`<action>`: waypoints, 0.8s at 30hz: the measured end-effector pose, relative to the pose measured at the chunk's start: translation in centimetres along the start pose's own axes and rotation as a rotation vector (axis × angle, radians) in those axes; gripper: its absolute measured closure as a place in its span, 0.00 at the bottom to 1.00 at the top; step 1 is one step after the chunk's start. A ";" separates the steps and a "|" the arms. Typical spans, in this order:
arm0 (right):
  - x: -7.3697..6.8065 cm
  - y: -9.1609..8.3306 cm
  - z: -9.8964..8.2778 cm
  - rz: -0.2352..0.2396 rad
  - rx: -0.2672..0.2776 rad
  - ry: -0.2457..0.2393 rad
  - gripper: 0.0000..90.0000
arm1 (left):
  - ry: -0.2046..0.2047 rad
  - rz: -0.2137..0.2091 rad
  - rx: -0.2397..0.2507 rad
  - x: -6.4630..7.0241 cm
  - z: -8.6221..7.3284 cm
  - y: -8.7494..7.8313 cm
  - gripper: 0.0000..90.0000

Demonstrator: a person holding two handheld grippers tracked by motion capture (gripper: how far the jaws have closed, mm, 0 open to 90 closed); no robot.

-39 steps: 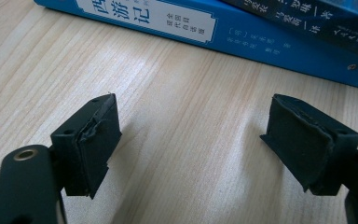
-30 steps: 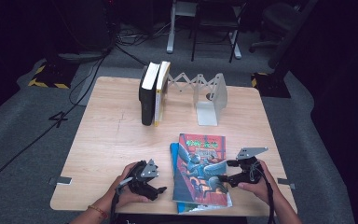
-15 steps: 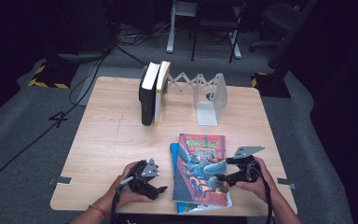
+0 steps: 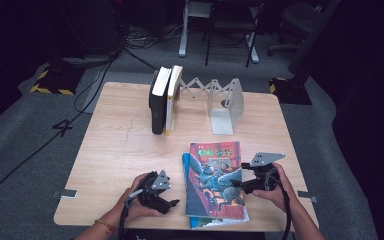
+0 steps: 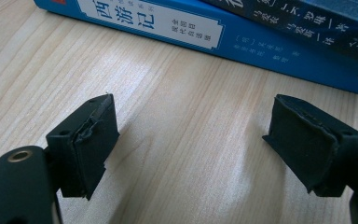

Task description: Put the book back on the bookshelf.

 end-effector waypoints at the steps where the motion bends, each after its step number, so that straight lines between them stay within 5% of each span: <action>1: 0.1 0.0 0.3 0.008 0.007 0.000 0.29 | 0.000 0.000 0.000 0.0 0.0 0.0 0.18; 4: 0.4 0.3 1.1 0.032 0.039 -0.006 0.32 | 0.001 0.000 -0.003 0.0 0.0 0.0 0.18; 9: 0.4 2.6 1.9 0.046 0.010 -0.011 0.33 | 0.001 0.000 -0.002 0.0 0.0 0.0 0.18; 14: 0.3 3.4 2.3 0.073 0.020 0.012 0.51 | -0.012 0.007 0.005 -0.2 0.1 0.0 0.20; 18: 0.7 3.9 2.5 0.152 0.051 0.058 0.72 | -0.047 0.043 0.005 -1.1 0.4 0.2 0.27; 21: 0.9 3.9 2.6 0.166 0.062 0.076 0.78 | -0.054 0.071 0.005 -1.9 0.6 0.3 0.29; 24: 0.7 3.8 2.9 0.162 0.076 0.058 0.83 | -0.057 0.146 -0.003 -3.2 0.8 0.2 0.39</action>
Point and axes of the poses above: each handheld gripper's, and its own axes: y roughly forward along the jaws, z roughly out of its top, x roughly to its right, the point moved 5 cm from there along y, roughly forward along the jaws, and after that the axes turned 4 degrees about y, right-handed, at the moved point
